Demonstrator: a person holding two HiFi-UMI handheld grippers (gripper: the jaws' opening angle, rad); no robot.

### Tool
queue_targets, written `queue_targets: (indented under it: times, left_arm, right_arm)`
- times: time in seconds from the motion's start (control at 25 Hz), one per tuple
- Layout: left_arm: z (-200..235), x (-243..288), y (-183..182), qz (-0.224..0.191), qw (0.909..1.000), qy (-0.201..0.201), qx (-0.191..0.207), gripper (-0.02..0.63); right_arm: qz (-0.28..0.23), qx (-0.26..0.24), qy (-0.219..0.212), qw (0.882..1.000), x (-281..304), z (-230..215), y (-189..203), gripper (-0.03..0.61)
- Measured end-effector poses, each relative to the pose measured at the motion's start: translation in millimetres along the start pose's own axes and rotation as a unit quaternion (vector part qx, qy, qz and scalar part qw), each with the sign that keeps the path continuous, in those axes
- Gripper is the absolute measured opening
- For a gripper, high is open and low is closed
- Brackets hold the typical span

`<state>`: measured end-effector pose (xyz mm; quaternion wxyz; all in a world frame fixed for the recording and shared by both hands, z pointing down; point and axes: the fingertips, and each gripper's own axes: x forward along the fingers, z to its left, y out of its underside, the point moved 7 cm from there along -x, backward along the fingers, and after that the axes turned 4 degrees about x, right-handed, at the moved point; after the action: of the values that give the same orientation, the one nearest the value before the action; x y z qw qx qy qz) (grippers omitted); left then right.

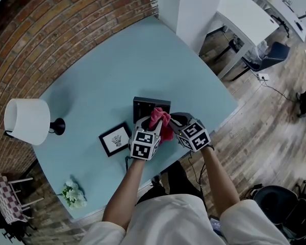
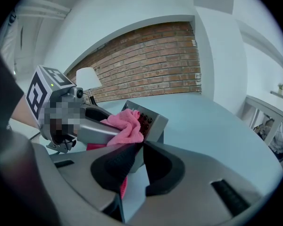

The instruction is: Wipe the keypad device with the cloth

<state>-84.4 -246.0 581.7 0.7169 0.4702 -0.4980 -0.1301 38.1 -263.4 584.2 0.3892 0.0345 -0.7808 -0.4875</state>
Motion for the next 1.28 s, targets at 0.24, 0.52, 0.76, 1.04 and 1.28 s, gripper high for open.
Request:
queue_targets:
  times: [0.24, 0.52, 0.76, 1.04, 1.28]
  left_arm:
    - [-3.6, -0.8, 13.3, 0.013, 0.9999, 0.002, 0.004, 0.161]
    - [-7.7, -0.4, 36.6, 0.031, 0.9994, 0.009, 0.007, 0.161]
    - [-13.2, 3.3, 56.9, 0.076, 0.9968, 0.024, 0.008, 0.161]
    - [-13.4, -21.5, 29.9, 0.008, 0.9993, 0.037, 0.001, 0.16]
    - [-6.8, -34.3, -62.0, -0.107, 0.9935, 0.031, 0.023, 0.161]
  right_arm:
    - [0.009, -0.006, -0.003, 1.0, 1.6, 2.3, 3.8, 0.08]
    - [0.011, -0.005, -0.001, 1.0, 3.9, 4.3, 7.4, 0.08]
    - [0.013, -0.003, -0.006, 1.0, 1.8, 6.4, 10.2, 0.08]
    - [-0.023, 0.025, 0.029, 0.999, -33.5, 8.0, 9.3, 0.08]
    - [-0.063, 0.07, 0.07, 0.993, -80.3, 11.9, 13.1, 0.079]
